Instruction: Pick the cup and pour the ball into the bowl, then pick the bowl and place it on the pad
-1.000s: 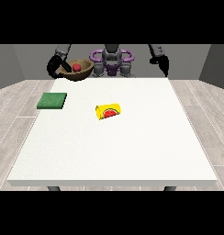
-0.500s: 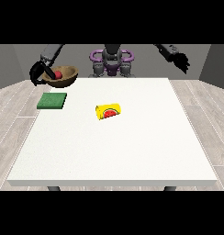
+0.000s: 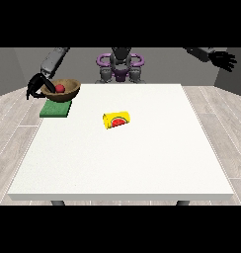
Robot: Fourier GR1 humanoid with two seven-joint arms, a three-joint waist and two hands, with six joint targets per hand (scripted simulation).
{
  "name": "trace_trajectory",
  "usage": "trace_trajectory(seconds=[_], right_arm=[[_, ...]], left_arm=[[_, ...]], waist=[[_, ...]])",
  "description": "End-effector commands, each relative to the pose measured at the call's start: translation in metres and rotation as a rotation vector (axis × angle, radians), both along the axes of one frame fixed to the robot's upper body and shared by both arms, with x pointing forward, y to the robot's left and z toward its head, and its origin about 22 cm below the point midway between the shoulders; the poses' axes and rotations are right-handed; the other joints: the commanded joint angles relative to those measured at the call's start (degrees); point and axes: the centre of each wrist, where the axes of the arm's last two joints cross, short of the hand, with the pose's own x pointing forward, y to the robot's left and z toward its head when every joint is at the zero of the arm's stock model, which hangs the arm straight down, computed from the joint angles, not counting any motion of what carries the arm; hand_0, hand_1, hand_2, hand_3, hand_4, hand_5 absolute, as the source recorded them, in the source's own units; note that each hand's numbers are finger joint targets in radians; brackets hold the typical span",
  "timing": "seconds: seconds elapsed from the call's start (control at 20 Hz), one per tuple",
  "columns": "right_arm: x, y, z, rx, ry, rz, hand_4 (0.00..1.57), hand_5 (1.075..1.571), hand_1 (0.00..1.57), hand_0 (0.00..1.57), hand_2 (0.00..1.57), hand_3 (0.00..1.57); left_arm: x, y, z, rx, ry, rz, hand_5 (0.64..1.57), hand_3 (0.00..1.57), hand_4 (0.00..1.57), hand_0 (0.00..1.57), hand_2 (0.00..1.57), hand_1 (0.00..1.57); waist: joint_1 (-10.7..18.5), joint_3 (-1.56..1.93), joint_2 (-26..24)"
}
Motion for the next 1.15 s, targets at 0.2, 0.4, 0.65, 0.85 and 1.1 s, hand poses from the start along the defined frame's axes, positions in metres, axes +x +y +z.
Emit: trace_trajectory(seconds=[0.2,0.4,0.65,0.85,1.1], right_arm=[[-0.007,-0.051,0.043,-0.05,-0.053,-0.191,0.0,1.56,1.55,1.55,1.57,1.04],[-0.003,-0.052,0.037,0.044,-0.018,-0.129,0.0,1.52,0.61,0.61,0.68,1.06],[0.005,-0.041,0.029,0.064,0.027,-0.097,0.0,1.392,0.0,0.0,0.18,0.12],[0.001,-0.043,0.018,0.049,0.144,-0.112,0.0,1.359,0.0,0.0,0.0,0.0],[0.043,0.014,0.043,0.125,0.059,0.095,0.48,1.434,0.0,0.0,0.0,0.0]], left_arm=[[-0.009,0.029,0.029,0.005,-0.07,-0.01,1.557,0.0,1.19,0.0,0.0,0.0],[-0.004,0.018,0.024,0.02,-0.093,-0.012,1.548,0.0,1.17,0.0,0.0,0.0],[-0.002,0.003,0.008,0.015,-0.019,-0.023,1.55,0.0,1.18,0.0,0.0,0.0],[0.027,-0.066,0.014,-0.002,0.081,-0.18,1.559,0.0,0.9,0.0,0.0,0.0],[0.012,-0.077,-0.056,-0.03,0.267,-0.089,1.559,0.0,0.9,0.0,0.0,0.0]], waist=[[1.45,0.01,4.25],[1.6,0.02,5.3],[1.82,0.03,0.89],[2.81,0.18,-7.78],[-1.93,-0.09,-17.35]])
